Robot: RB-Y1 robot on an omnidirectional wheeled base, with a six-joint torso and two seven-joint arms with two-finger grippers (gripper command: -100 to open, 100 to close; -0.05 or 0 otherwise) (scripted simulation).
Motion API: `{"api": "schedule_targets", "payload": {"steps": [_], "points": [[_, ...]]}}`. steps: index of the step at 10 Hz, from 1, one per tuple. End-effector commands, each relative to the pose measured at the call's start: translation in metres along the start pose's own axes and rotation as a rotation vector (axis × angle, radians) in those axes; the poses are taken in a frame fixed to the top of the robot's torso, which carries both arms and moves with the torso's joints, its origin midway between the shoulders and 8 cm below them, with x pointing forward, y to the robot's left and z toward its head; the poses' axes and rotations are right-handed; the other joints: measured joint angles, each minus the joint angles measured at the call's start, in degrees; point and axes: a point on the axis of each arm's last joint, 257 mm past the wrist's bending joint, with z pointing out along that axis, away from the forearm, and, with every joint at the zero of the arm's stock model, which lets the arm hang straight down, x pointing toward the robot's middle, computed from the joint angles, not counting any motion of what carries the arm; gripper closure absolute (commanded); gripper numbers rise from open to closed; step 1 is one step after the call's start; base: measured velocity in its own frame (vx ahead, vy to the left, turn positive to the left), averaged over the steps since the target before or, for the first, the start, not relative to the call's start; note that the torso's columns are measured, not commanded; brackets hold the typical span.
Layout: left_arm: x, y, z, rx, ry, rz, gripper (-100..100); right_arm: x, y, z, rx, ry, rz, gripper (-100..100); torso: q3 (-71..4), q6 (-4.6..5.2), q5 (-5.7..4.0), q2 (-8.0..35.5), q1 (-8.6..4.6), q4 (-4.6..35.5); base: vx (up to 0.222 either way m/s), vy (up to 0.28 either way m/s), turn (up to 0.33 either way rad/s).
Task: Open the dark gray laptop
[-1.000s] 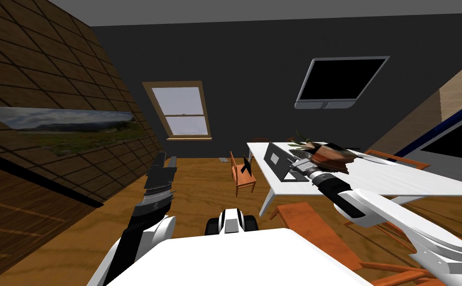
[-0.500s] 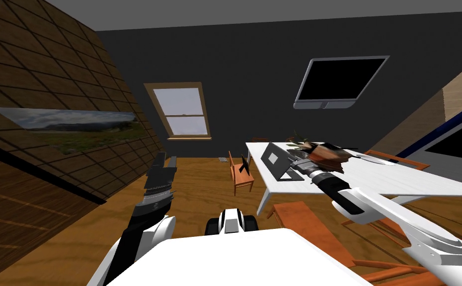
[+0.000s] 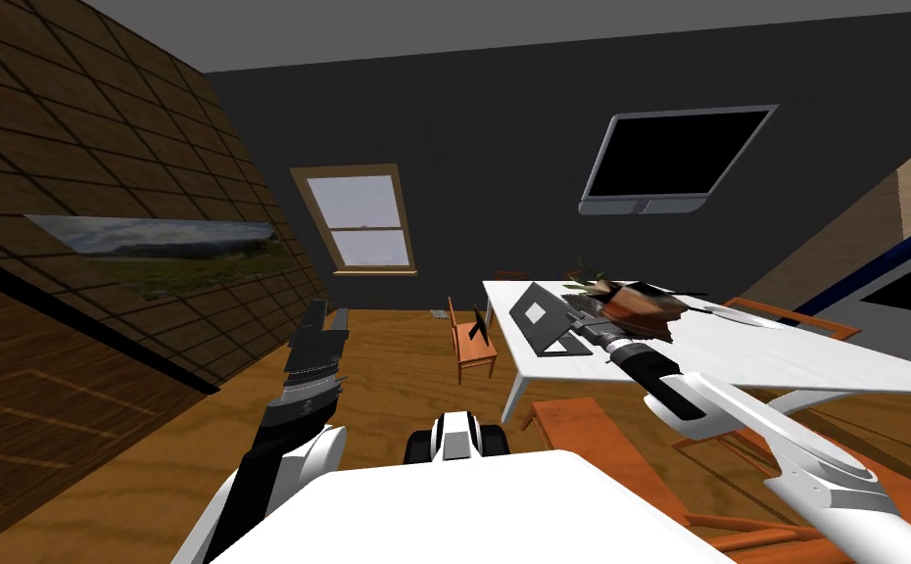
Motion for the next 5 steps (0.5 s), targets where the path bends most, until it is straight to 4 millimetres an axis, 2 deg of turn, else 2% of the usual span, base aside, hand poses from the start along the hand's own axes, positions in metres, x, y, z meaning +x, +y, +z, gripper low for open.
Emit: {"api": "schedule_targets", "payload": {"steps": [1, 4, 5], "points": [[0.0, 0.0, 0.0, 0.0, 0.0, 0.0, 0, 0.02, 0.0, 0.002, 0.012, 0.016, 0.111, 100, -0.02, -0.02, 0.02, -0.04, 0.05, -0.02, -0.028, -0.088, 0.025], [0.0, 0.0, 0.0, 0.0, 0.0, 0.0, 0, 0.036, 0.001, 0.006, 0.023, 0.02, 0.235, 100, -0.02, -0.13, 0.04, -0.03, 0.17, -0.04, -0.038, -0.092, 0.038], [0.0, 0.0, 0.0, 0.0, 0.0, 0.0, 0, 0.027, -0.001, 0.005, 0.024, 0.011, 0.207, 100, -0.03, -0.15, 0.08, -0.01, 0.22, 0.0, -0.016, -0.041, 0.006]]}}
